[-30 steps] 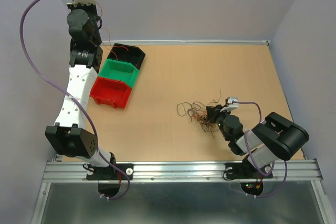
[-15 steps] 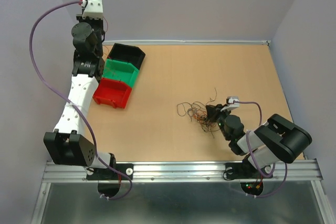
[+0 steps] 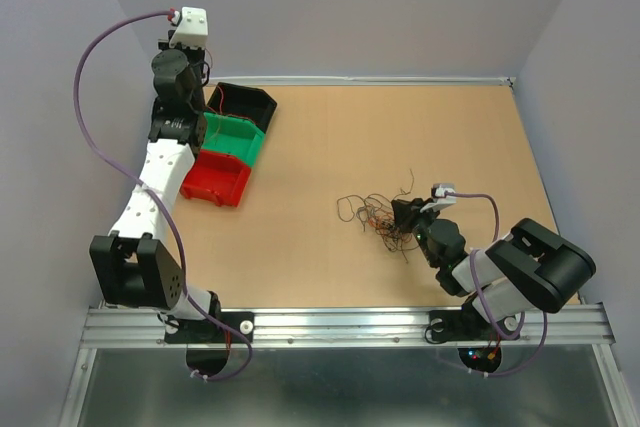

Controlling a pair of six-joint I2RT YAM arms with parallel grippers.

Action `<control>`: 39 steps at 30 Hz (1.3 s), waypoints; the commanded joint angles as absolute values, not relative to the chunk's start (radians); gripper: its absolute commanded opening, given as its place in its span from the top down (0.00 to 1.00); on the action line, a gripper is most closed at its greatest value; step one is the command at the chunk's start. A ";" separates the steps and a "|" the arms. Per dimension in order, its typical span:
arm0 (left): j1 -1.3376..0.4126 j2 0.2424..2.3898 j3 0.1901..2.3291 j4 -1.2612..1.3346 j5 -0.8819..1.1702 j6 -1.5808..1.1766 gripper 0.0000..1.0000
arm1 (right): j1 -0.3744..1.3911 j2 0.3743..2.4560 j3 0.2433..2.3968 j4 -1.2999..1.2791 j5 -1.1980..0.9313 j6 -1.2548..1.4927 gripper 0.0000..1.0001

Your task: Untangle the cables

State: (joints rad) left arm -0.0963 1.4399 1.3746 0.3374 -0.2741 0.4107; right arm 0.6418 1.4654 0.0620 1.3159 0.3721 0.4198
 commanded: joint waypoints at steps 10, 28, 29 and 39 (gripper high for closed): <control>-0.074 1.526 1.364 0.411 -0.379 0.460 1.00 | 0.640 1.419 0.011 1.483 0.388 0.420 0.76; -0.046 1.503 1.151 0.393 -0.111 0.673 1.00 | 0.638 1.427 0.011 1.477 0.361 0.423 0.76; -0.048 1.497 1.144 0.382 -0.069 0.683 1.00 | 0.640 1.428 0.012 1.476 0.357 0.423 0.76; -0.067 1.604 1.347 -0.041 0.159 0.735 1.00 | 0.638 1.414 0.011 1.476 0.353 0.425 0.76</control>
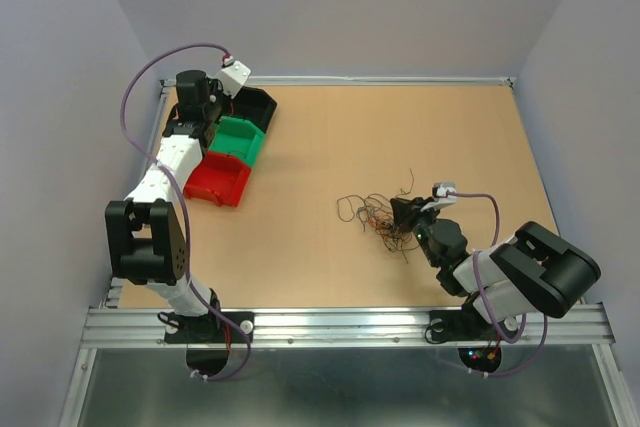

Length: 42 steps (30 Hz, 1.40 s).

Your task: Untangle the cables

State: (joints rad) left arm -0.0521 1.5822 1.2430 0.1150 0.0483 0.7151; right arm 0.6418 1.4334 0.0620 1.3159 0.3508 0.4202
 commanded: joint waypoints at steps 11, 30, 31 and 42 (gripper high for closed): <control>-0.170 1.706 1.434 -0.235 0.239 0.666 1.00 | 0.638 1.393 -0.012 1.474 0.357 0.420 0.76; -0.049 1.830 1.448 -0.175 0.258 0.560 1.00 | 0.640 1.376 -0.023 1.473 0.364 0.416 0.76; -0.029 1.850 1.457 -0.172 0.244 0.569 1.00 | 0.638 1.376 -0.025 1.471 0.361 0.416 0.77; 0.044 1.879 1.375 -0.009 0.014 0.695 1.00 | 0.640 1.381 -0.017 1.471 0.348 0.422 0.77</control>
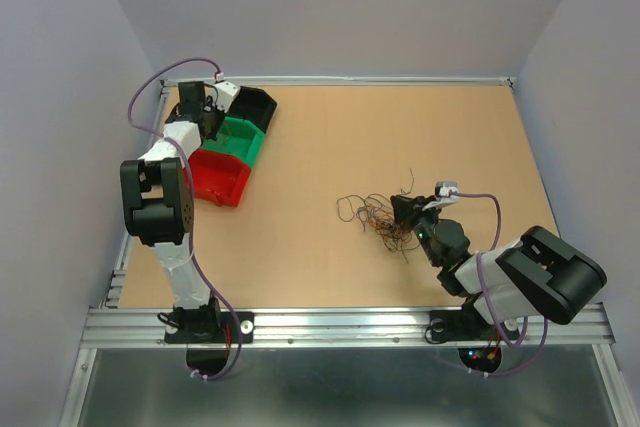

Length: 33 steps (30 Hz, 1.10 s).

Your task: Untangle the cables

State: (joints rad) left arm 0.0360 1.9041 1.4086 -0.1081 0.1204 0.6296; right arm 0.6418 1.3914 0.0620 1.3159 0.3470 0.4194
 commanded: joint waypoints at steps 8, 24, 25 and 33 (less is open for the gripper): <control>0.025 1.908 1.358 0.020 -0.018 0.724 1.00 | 0.640 1.420 -0.003 1.471 0.327 0.433 0.77; -0.115 2.008 1.385 0.043 -0.227 0.729 0.92 | 0.638 1.414 -0.003 1.471 0.330 0.428 0.77; -0.117 2.008 1.388 0.041 -0.235 0.729 0.92 | 0.638 1.411 -0.003 1.471 0.328 0.429 0.77; -0.115 1.925 1.405 0.011 -0.207 0.704 0.75 | 0.638 1.413 -0.002 1.471 0.318 0.428 0.77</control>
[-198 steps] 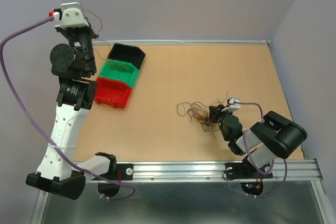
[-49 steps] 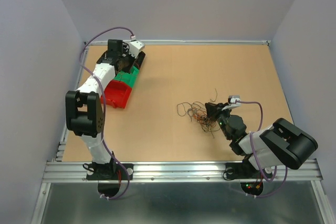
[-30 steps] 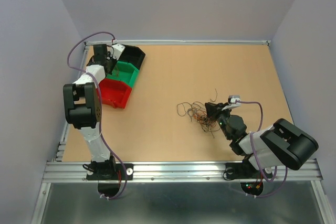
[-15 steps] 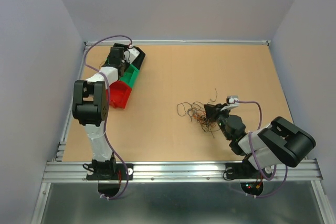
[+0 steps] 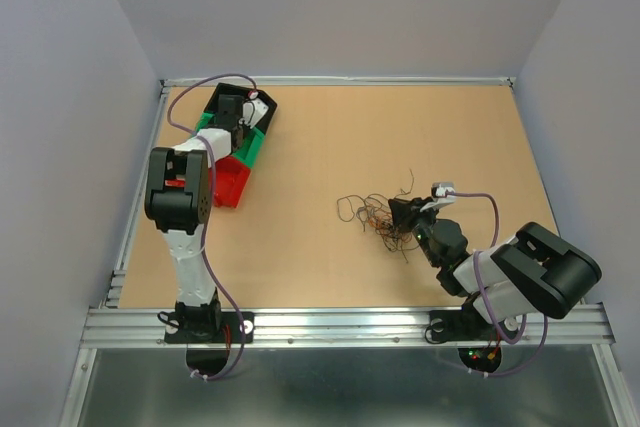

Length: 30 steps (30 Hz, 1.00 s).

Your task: Untangle the cables

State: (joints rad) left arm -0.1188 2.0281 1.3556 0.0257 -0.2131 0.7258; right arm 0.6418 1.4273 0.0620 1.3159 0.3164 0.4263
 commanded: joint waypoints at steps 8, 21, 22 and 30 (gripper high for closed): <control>-0.112 1.849 1.468 -0.113 -0.126 0.684 0.60 | 0.638 1.437 -0.003 1.471 0.304 0.428 0.76; -0.112 1.815 1.465 -0.155 -0.147 0.703 0.57 | 0.640 1.408 0.009 1.468 0.301 0.425 0.76; -0.112 1.821 1.460 -0.155 -0.146 0.706 0.59 | 0.638 1.408 0.011 1.467 0.301 0.425 0.76; -0.112 1.876 1.447 -0.130 -0.147 0.707 0.94 | 0.638 1.404 0.009 1.466 0.298 0.425 0.76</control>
State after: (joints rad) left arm -0.1162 1.8584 1.4395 -0.1535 -0.1406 0.7029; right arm 0.6418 1.4200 0.0620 1.3159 0.2947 0.4263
